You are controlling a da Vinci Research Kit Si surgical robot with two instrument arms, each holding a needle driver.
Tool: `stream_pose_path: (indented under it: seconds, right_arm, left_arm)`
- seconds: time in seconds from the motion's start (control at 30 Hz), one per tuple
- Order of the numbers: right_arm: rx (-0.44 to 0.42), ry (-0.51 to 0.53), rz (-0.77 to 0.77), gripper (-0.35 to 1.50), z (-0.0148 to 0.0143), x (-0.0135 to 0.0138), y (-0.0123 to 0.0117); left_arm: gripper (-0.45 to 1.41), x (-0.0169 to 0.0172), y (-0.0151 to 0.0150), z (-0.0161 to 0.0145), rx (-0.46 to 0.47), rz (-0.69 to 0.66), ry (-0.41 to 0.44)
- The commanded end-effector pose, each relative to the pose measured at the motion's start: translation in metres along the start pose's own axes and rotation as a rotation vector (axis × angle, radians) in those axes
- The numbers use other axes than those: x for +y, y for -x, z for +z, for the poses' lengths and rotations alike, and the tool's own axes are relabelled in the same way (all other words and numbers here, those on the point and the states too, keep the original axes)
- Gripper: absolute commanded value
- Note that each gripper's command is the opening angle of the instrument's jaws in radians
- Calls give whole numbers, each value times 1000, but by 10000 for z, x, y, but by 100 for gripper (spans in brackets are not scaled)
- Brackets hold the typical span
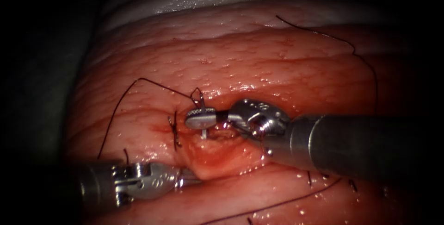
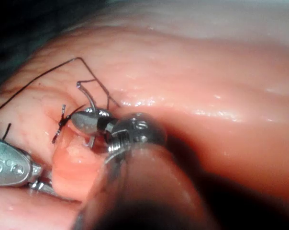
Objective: Wound Closure
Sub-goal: Throw the needle through the bottom portion of the incision.
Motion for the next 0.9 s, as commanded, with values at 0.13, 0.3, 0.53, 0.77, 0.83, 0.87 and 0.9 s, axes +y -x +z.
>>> stream_pose_path:
  seconds: [0.13, 0.3, 0.53, 0.77, 0.83, 0.87, 0.9]
  right_arm:
    - [-19, -16, 65, -35, 9, -6, 8]
    - [-34, -28, 112, -35, 9, -8, 9]
    - [-40, -41, 183, -35, 10, -7, 7]
    - [-61, -58, 238, -35, 11, -13, 12]
    - [-65, -60, 255, -35, 11, -15, 14]
    - [-68, -59, 255, -35, 11, -17, 14]
    - [-70, -61, 266, -35, 11, -18, 16]
  left_arm:
    - [-16, 0, 0, 7, 1, -6, 1]
    - [-16, 0, 1, 7, 1, -6, 1]
    - [-16, 0, 2, 6, 3, -5, 4]
    - [-18, 0, 3, 5, 4, -4, 5]
    - [-18, 0, 3, 5, 4, -4, 6]
    - [-18, 0, 4, 4, 4, -3, 6]
    - [-18, -1, 4, 4, 4, -3, 7]
